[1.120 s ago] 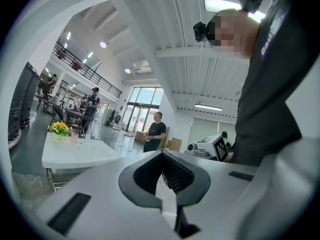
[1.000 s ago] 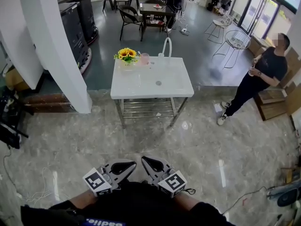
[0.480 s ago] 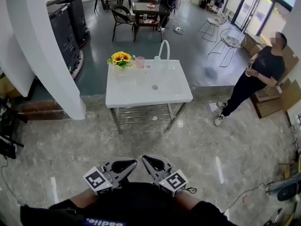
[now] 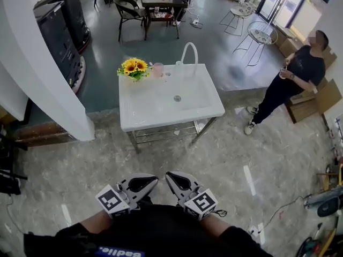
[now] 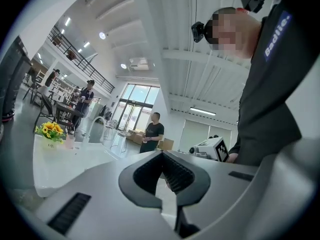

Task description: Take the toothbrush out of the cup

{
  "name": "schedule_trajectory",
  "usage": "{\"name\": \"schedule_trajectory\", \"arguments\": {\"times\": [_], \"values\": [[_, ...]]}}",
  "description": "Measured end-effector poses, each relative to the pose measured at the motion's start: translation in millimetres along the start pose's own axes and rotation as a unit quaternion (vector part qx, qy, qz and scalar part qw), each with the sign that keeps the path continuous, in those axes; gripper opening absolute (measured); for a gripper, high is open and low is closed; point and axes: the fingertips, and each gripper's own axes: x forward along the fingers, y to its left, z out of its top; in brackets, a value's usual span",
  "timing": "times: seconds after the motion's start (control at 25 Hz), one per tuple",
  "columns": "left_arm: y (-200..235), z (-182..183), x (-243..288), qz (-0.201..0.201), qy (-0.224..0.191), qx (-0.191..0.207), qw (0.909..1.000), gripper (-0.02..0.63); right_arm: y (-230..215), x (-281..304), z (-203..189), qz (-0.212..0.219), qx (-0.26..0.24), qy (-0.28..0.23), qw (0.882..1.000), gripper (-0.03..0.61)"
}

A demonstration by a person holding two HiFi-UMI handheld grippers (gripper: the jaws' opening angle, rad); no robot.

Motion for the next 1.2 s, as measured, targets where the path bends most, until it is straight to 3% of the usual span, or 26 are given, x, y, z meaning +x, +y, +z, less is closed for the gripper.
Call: {"name": "schedule_trajectory", "arguments": {"times": [0.48,0.72,1.2], "values": [[78,29,-19,-0.041,-0.001,-0.004,0.9992,0.000,-12,74,23,-0.037,-0.012,-0.003,0.999,0.012],[101,18,-22,-0.052,0.006,-0.023,0.9983,0.000,-23,92,27,-0.050,-0.008,0.001,0.999,0.011],[129,23,15,-0.018,0.004,-0.028,0.9994,0.001,-65,110,45,-0.017,0.003,-0.012,1.000,0.011]]}}
